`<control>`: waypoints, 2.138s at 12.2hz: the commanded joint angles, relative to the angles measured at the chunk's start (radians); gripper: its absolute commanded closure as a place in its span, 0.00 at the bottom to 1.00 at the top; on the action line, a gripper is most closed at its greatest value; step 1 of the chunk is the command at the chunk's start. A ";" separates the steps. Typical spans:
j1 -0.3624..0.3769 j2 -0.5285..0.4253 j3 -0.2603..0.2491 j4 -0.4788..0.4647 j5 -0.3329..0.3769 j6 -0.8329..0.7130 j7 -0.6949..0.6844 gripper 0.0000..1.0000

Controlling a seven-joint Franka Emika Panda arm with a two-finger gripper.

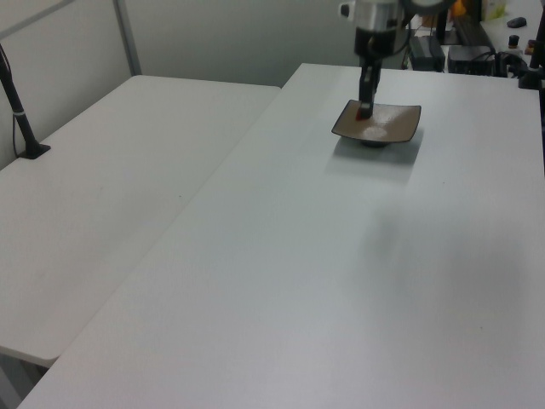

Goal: Strawberries on a ceramic plate
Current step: 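Carry the strawberry over the brown ceramic plate and lower it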

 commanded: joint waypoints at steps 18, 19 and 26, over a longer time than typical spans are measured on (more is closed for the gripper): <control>-0.461 0.146 -0.005 -0.036 0.090 0.337 -0.690 1.00; -0.455 0.163 -0.005 -0.038 0.090 0.368 -0.690 1.00; -0.413 0.303 -0.005 -0.066 0.024 0.533 -0.685 1.00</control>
